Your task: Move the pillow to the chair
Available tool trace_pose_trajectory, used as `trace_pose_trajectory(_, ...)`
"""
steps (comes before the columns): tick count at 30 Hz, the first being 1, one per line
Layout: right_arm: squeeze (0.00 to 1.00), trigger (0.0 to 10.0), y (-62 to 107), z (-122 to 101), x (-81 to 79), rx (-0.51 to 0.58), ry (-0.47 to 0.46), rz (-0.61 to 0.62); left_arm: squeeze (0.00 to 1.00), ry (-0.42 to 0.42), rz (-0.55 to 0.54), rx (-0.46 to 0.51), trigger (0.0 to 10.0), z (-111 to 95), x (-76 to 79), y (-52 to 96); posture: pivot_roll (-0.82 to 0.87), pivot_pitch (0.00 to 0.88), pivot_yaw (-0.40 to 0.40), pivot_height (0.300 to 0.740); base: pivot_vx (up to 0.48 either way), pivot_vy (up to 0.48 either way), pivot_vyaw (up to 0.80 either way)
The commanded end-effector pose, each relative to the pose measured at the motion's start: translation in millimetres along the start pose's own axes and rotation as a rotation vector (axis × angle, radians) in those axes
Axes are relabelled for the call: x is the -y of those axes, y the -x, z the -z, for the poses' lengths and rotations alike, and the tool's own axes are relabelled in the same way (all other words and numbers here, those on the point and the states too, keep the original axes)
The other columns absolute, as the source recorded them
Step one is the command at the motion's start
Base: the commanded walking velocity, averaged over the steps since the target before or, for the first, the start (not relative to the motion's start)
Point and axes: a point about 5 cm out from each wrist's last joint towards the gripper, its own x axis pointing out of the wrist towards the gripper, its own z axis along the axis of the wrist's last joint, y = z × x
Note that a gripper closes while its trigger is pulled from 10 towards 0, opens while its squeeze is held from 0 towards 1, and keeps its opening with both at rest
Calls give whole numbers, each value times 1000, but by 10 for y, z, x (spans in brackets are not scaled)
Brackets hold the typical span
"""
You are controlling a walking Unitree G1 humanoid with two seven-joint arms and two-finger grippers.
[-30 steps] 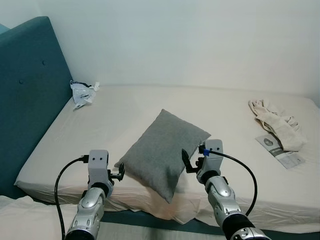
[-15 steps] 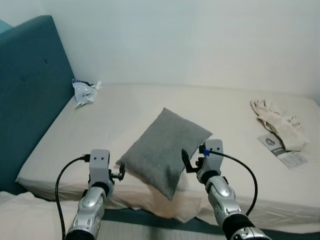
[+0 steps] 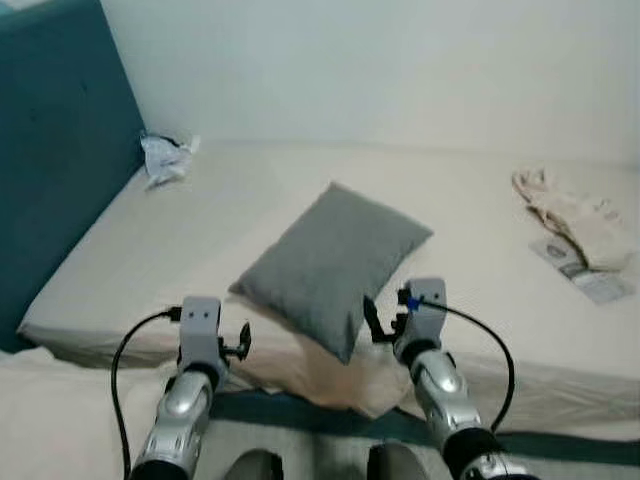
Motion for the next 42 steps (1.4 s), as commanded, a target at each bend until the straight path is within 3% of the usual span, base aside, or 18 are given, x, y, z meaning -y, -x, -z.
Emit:
trace_pose_trajectory(1,0,10000,4,-17,4,28,-37,6,0,-13,0,-13,10000,12,-14,6,43,70,11,603,0,0,0)
trace_pose_trajectory(15,0,10000,-18,-86,12,67,-41,10,0,42,-46,-35,10000,23,-46,1,39,67,7,578,0,0,0)
trace_pose_trajectory(17,0,10000,-24,-106,10,78,-41,8,0,125,-68,-55,10000,27,-83,-13,39,70,5,569,0,0,0)
trace_pose_trajectory(18,0,10000,-24,-106,10,78,-41,8,0,125,-68,-55,10000,27,-83,-13,39,70,5,569,0,0,0)
trace_pose_trajectory(19,0,10000,-30,-114,11,77,-32,6,0,178,-73,-62,10000,22,-93,-20,40,71,4,569,0,0,0)
trace_pose_trajectory(20,0,10000,-42,-131,12,78,-21,4,0,294,-75,-84,10000,16,-99,-37,41,76,2,569,0,0,0)
trace_pose_trajectory(21,0,10000,-42,-131,12,78,-21,4,0,294,-75,-84,10000,16,-99,-37,41,76,2,569,0,0,0)
trace_pose_trajectory(23,0,10000,-56,-153,12,81,-17,0,0,425,-61,-93,10000,-4,-90,-55,43,83,0,569,0,0,0)
trace_pose_trajectory(24,0,10000,-56,-153,12,81,-17,0,0,425,-61,-93,10000,-4,-90,-55,43,83,0,569,0,0,0)
trace_pose_trajectory(25,0,10000,-71,-197,-1,107,-36,-30,0,600,0,-85,10000,-70,-54,-85,45,95,-1,559,0,0,0)
trace_pose_trajectory(26,0,10000,-80,-214,-4,112,-32,-39,0,649,34,-80,10000,-111,-38,-97,48,104,-2,554,0,0,0)
trace_pose_trajectory(31,0,10000,-103,-243,8,106,-4,-38,0,697,127,-43,10000,-220,8,-106,50,112,-2,544,0,0,0)
trace_pose_trajectory(33,0,10000,-120,-280,19,117,4,-44,0,776,275,37,10000,-434,70,-89,56,132,1,544,0,0,0)
trace_pose_trajectory(34,0,10000,-120,-280,19,117,4,-44,0,776,275,37,10000,-434,70,-89,56,132,1,544,0,0,0)
trace_pose_trajectory(35,0,10000,-128,-305,22,126,5,-52,0,782,393,55,10000,-564,142,-68,64,146,2,544,0,0,0)
trace_pose_trajectory(38,0,10000,-132,-312,22,127,8,-54,0,728,406,-5,10000,-513,199,-104,67,161,6,544,0,0,0)
trace_pose_trajectory(42,0,10000,-131,-308,24,126,8,-58,0,734,402,-54,10000,-478,233,-155,70,184,12,544,0,0,0)
